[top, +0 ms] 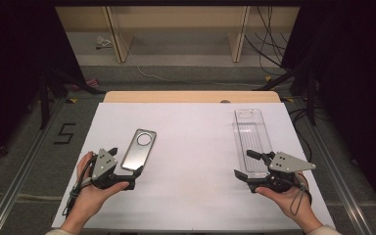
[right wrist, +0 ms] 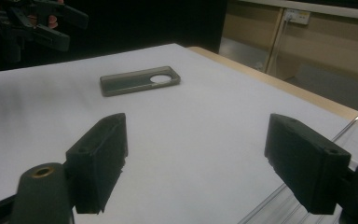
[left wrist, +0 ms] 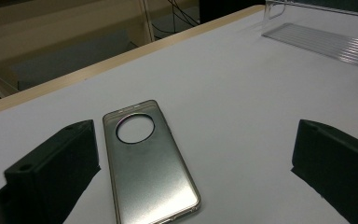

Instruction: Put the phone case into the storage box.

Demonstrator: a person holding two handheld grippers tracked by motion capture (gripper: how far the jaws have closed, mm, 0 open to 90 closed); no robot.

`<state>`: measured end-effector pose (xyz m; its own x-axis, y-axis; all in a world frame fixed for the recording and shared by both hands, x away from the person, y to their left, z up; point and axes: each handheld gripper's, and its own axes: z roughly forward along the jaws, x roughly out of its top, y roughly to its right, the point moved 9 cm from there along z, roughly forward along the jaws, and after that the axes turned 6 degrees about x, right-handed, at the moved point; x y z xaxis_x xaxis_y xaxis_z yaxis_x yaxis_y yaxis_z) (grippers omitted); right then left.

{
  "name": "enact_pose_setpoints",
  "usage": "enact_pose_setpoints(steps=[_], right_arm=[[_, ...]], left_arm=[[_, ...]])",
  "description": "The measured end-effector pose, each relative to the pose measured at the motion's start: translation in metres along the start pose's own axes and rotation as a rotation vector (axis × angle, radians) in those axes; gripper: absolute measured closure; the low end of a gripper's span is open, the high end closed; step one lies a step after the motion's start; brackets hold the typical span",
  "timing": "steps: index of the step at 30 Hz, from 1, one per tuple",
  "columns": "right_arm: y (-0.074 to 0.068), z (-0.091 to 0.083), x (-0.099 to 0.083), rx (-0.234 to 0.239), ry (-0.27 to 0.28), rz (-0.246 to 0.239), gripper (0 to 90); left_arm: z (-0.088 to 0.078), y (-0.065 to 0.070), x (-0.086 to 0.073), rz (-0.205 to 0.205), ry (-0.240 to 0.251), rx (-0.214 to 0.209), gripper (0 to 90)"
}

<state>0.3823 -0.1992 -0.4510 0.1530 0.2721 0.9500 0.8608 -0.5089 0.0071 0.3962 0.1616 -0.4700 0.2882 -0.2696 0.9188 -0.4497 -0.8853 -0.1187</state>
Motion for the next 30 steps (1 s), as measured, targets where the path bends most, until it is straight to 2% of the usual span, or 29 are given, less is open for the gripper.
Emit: enact_pose_setpoints(steps=[6,10,11,13,16,18,19,20,21,24,26,27,28,30], right_arm=[[0.0,-0.001,0.001,-0.006,0.002,0.002,22.5],[0.0,-0.001,0.001,-0.011,0.0,-0.002,22.5],[0.0,-0.001,0.001,-0.012,-0.001,-0.004,22.5],[-0.001,-0.001,0.001,-0.012,-0.001,-0.003,22.5],[0.0,-0.002,0.001,-0.013,-0.001,-0.003,22.5],[0.0,-0.002,0.001,-0.015,0.0,-0.002,22.5],[0.001,-0.002,0.001,-0.016,0.001,-0.002,22.5],[0.001,-0.002,0.001,-0.016,0.001,-0.002,22.5],[0.001,-0.002,0.001,-0.017,0.0,-0.002,22.5],[0.001,-0.002,0.001,-0.016,0.0,0.001,22.5],[0.001,-0.003,0.001,-0.017,0.001,0.0,22.5],[0.001,-0.003,0.001,-0.017,0.001,0.0,22.5],[0.0,-0.003,0.001,-0.015,0.001,0.002,22.5],[0.001,-0.003,0.0,-0.016,0.0,0.004,22.5]], left_arm=[[-0.002,-0.001,0.001,-0.01,0.002,0.002,4.2],[-0.003,-0.005,0.003,-0.017,0.009,0.019,8.3],[-0.004,-0.009,0.003,-0.021,0.005,0.035,11.1],[-0.003,-0.014,0.001,-0.042,-0.007,0.069,19.9],[0.001,-0.026,-0.002,-0.067,-0.036,0.145,44.2],[0.005,-0.033,-0.005,-0.08,-0.06,0.17,61.4],[0.008,-0.038,-0.008,-0.08,-0.078,0.19,69.0],[0.008,-0.038,-0.008,-0.08,-0.078,0.19,76.5],[0.014,-0.045,-0.014,-0.061,-0.125,0.222,82.3],[0.027,-0.055,-0.023,-0.06,-0.195,0.254,89.7],[0.036,-0.059,-0.03,-0.056,-0.239,0.259,89.8],[0.036,-0.059,-0.03,-0.056,-0.239,0.259,89.8],[0.044,-0.062,-0.036,-0.051,-0.268,0.255,89.8],[0.051,-0.066,-0.041,-0.07,-0.29,0.25,89.8]])
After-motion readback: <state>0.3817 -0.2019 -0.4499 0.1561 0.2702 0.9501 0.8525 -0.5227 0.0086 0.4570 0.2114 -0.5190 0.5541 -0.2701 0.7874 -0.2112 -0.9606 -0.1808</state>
